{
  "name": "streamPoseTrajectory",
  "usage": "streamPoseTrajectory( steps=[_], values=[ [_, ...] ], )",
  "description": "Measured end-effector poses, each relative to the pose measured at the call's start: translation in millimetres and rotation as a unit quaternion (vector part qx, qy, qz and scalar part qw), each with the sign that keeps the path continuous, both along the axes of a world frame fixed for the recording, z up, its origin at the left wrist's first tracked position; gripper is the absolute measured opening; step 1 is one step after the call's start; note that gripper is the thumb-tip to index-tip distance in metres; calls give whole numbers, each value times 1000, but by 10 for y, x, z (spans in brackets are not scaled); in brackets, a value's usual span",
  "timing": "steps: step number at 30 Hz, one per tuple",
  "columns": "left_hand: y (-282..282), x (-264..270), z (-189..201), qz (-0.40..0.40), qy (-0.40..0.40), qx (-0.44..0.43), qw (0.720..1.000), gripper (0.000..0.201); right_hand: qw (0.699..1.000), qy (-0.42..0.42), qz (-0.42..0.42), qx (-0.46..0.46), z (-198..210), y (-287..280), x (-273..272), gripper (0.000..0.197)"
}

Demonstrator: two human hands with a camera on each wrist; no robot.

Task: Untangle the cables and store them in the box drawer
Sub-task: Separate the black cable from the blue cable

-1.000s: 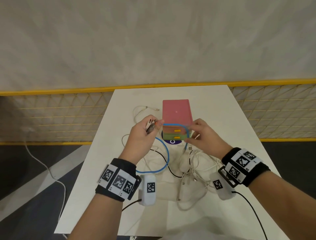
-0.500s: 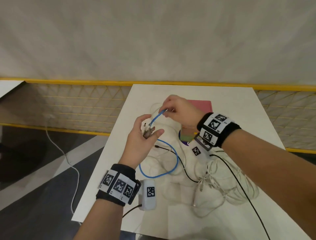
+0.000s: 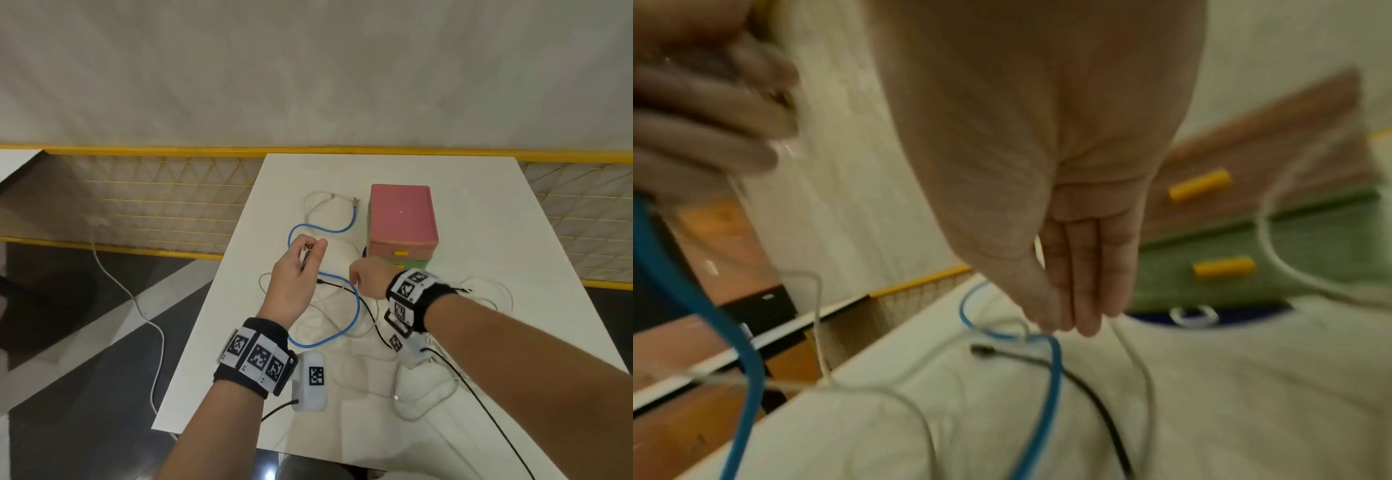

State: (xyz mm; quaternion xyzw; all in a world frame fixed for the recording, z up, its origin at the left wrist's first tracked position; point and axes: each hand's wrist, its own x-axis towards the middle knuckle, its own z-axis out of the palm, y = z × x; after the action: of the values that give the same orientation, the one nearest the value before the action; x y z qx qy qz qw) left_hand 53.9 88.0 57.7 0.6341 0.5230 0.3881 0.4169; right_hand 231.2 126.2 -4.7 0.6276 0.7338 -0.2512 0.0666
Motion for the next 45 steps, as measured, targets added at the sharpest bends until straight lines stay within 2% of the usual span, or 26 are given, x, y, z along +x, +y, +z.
streamPoseTrajectory(
  steps=[3, 8, 11, 14, 17, 18, 20, 23, 24, 27, 30, 32, 34, 36, 41, 43, 45],
  values=[
    [4, 33, -29, 13, 1, -22, 1000, 26, 999, 6, -30, -35, -270, -130, -32, 32],
    [-17, 30, -44, 13, 2, -15, 1000, 27, 993, 52, -102, 9, -590, -216, 17, 30],
    [-25, 18, -74, 7, 10, -12, 1000, 27, 992, 44, -121, 12, -619, -247, 44, 25],
    [-40, 17, -91, 1, 11, -18, 1000, 26, 991, 20, -131, -6, -598, -248, 59, 30],
    [-21, 11, -107, -2, 7, -2, 1000, 25, 987, 20, -157, 10, -502, -240, 88, 19],
    [-9, 9, -118, -2, 9, 3, 1000, 25, 983, 40, -178, 25, -462, -238, 111, 15],
    [15, 18, -129, 6, 13, 3, 1000, 25, 968, 91, -222, 71, -355, -234, 143, 24],
    [34, 66, -140, 28, 2, -5, 1000, 25, 935, 199, -258, 137, -138, -267, 171, 9],
    [45, 88, -155, 40, -6, -11, 999, 25, 923, 237, -263, 151, -81, -283, 185, 12],
    [95, 162, -189, 79, -60, -38, 994, 22, 887, 358, -242, 163, 139, -408, 174, 8],
    [120, 280, -165, 90, -100, -80, 988, 20, 877, 427, -157, 153, 305, -618, 112, 5],
    [122, 375, -132, 64, -135, -113, 982, 30, 889, 421, -108, 143, 347, -758, 75, 9],
    [118, 456, -83, 37, -166, -122, 978, 30, 903, 398, -79, 143, 329, -853, 78, 9],
    [118, 510, -31, 37, -177, -111, 977, 27, 913, 375, -70, 144, 297, -916, 90, 8],
    [90, 637, 96, 24, -199, -84, 976, 26, 911, 381, -79, 135, 278, -1000, 159, 6],
    [85, 658, 168, 33, -219, -67, 973, 17, 915, 379, -71, 120, 271, -1037, 176, 11],
    [94, 647, 254, 54, -205, -33, 977, 20, 921, 372, -60, 95, 226, -1082, 177, 19]
  ],
)
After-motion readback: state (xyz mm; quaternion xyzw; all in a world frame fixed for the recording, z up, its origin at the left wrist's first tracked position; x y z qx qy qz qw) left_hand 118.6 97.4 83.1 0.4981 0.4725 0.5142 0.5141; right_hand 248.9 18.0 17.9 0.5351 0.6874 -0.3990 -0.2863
